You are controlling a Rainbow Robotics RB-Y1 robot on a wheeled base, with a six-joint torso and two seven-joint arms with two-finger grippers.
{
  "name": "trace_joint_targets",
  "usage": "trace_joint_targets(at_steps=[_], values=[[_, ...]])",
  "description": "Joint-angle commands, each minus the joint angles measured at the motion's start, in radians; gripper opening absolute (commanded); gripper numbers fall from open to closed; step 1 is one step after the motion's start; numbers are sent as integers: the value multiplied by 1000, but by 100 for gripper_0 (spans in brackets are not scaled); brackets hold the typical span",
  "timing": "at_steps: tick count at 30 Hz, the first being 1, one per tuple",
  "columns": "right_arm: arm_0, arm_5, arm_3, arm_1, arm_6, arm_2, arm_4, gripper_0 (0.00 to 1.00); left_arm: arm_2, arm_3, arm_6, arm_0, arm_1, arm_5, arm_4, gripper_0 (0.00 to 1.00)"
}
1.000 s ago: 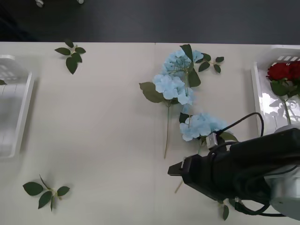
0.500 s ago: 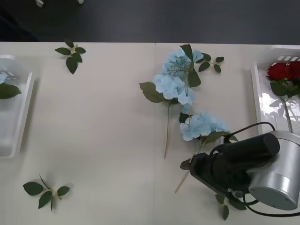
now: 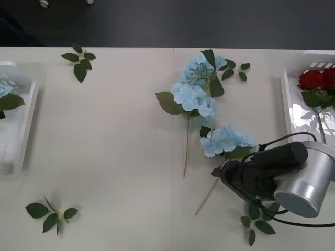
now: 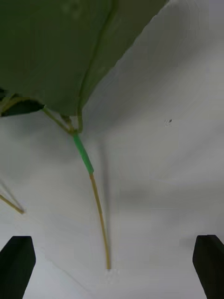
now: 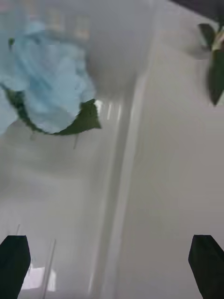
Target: Put the red flowers into the right box and the blue flowers into the left box
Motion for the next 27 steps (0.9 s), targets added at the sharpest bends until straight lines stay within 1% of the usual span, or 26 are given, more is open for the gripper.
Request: trace_joint_targets(at_steps=[1,5,11,15,18,23,27], values=[[-47,-16,40,33,-40,25,3,100,38,-119,40,50,10,2,105,100],[-93,-33,96,41,-44,77,9,100,51,-174,39,61,10,2,233,100],[-111,-39,120,46,-33,101,8,100,50,-273,34,72,10,5,325,100],[-119,-39,119,47,-33,115,6,100,58,-323,11,73,10,37,406,100],[-120,-39,120,47,-32,126,6,100,62,-351,-53,70,-6,60,443,100],[-122,-39,148,56,-32,143,9,100,97,-366,-230,62,-87,129,526,100],[-130,-39,194,81,-29,164,23,100,136,-371,-424,53,-167,219,556,100]])
